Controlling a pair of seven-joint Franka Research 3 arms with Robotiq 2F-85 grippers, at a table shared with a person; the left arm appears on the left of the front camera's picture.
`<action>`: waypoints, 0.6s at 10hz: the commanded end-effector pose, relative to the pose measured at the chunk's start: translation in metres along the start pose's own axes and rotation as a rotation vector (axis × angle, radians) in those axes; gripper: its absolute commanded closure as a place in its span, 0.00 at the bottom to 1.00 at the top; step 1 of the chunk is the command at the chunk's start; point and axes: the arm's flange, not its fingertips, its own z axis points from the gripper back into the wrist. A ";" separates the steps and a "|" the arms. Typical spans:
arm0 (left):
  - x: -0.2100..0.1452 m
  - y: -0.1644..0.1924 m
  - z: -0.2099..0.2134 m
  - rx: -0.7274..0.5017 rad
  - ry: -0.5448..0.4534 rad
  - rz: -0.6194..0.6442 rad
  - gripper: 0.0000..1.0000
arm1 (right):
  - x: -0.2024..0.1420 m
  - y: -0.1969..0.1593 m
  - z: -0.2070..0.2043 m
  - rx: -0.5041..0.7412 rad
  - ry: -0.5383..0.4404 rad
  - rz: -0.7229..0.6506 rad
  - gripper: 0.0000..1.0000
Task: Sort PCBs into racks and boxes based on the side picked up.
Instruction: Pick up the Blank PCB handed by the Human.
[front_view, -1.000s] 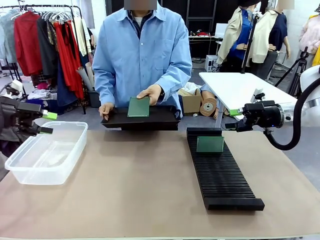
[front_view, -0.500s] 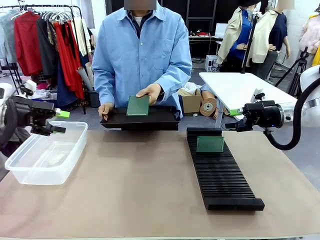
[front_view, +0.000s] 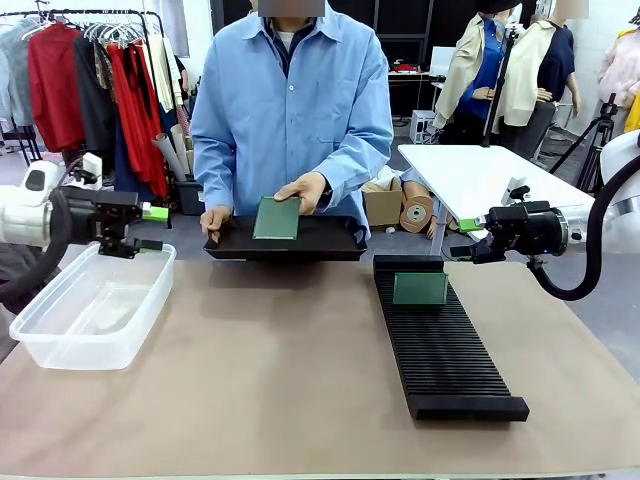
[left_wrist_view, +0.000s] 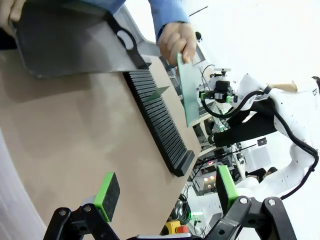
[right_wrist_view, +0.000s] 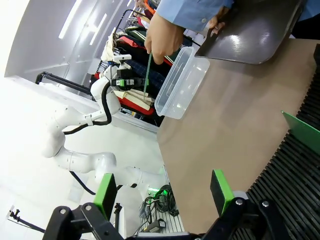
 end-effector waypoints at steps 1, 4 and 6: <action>0.018 0.004 -0.020 -0.041 0.019 -0.036 0.00 | 0.004 0.000 -0.001 0.002 -0.011 0.024 0.00; 0.037 -0.001 -0.052 -0.175 0.102 -0.062 0.00 | 0.004 0.000 -0.001 0.002 -0.011 0.024 0.00; 0.042 -0.004 -0.073 -0.234 0.148 -0.064 0.00 | 0.004 0.000 -0.001 0.002 -0.011 0.024 0.00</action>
